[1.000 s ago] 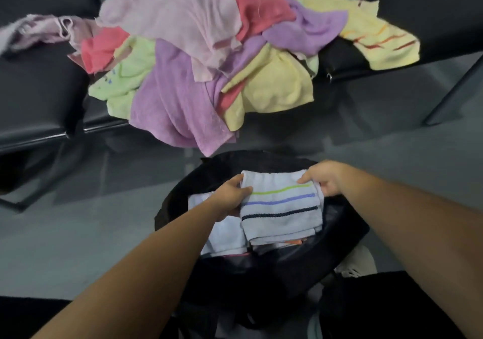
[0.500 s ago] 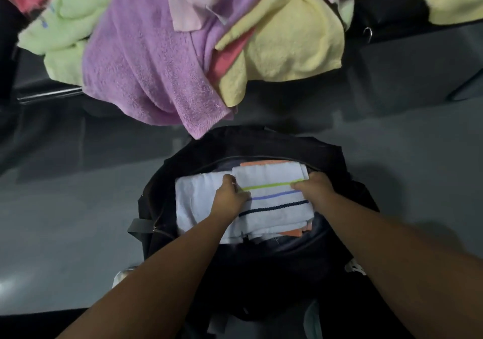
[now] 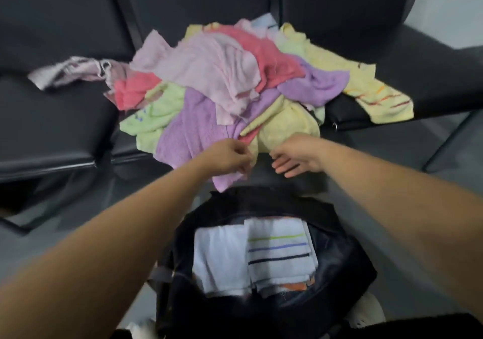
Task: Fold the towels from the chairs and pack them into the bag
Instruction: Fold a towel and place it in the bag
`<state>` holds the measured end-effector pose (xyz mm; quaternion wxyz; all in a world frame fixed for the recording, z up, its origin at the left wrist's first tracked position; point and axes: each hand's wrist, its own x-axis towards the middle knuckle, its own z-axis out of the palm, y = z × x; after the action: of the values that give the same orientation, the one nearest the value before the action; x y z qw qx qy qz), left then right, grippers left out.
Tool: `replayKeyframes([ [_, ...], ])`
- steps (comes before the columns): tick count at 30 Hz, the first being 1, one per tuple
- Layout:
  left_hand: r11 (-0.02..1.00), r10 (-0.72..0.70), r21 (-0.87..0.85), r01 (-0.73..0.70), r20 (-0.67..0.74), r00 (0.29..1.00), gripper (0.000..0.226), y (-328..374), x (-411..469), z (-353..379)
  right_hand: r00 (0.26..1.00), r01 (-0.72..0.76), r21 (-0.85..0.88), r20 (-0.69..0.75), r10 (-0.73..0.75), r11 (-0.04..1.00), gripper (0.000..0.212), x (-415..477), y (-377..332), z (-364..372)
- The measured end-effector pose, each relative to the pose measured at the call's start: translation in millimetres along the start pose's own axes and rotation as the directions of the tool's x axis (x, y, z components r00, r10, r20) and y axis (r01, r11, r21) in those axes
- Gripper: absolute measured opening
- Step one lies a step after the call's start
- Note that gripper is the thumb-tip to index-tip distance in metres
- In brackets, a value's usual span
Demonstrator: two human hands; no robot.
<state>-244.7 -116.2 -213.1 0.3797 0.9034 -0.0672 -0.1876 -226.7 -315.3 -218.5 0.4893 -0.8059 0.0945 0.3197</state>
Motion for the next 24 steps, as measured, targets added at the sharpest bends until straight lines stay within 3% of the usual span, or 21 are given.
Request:
replayKeyframes([
  [2, 0.997, 0.072, -0.028, -0.074, -0.069, 0.995, 0.013, 27.7, -6.6, -38.9, 0.991, 0.123, -0.011, -0.048, -0.124, 0.992, 0.014, -14.1, -42.5, -12.1],
  [5, 0.993, 0.118, 0.013, -0.119, -0.277, 0.954, 0.01, 52.0, -11.6, -83.6, 0.915, 0.303, -0.087, -0.253, -0.316, 0.949, 0.005, -29.1, -93.5, -26.4],
  [9, 0.99, 0.105, 0.136, -0.04, -0.513, 0.852, 0.021, 41.8, 10.6, -110.9, 0.832, 0.359, -0.238, -0.356, -0.425, 0.902, 0.026, -18.9, -127.0, -29.6],
  [13, 0.998, 0.026, 0.07, 0.012, -0.521, 0.853, 0.044, 25.6, 37.1, -121.9, 0.784, 0.385, -0.394, -0.337, -0.521, 0.834, 0.056, 9.7, -137.4, -17.8],
  [16, 0.974, 0.064, 0.221, 0.039, -0.441, 0.895, 0.041, 10.8, 56.2, -122.0, 0.765, 0.387, -0.508, -0.288, -0.576, 0.769, 0.068, 35.0, -134.2, -6.6],
  [18, 0.972, 0.082, 0.233, 0.037, -0.48, 0.873, 0.027, 3.3, 64.0, -120.2, 0.737, 0.39, -0.55, -0.295, -0.608, 0.739, 0.057, 48.5, -128.3, -0.8],
  [21, 0.983, 0.119, 0.185, -0.014, -0.568, 0.815, 0.013, -2.0, 66.4, -119.3, 0.67, 0.442, -0.55, -0.322, -0.668, 0.708, 0.013, 58.7, -122.5, 0.7],
  [24, 0.983, 0.176, 0.152, -0.102, -0.631, 0.756, 0.012, -1.7, 57.3, -125.3, 0.608, 0.533, -0.421, -0.413, -0.678, 0.734, 0.018, 51.8, -126.8, -2.5],
])
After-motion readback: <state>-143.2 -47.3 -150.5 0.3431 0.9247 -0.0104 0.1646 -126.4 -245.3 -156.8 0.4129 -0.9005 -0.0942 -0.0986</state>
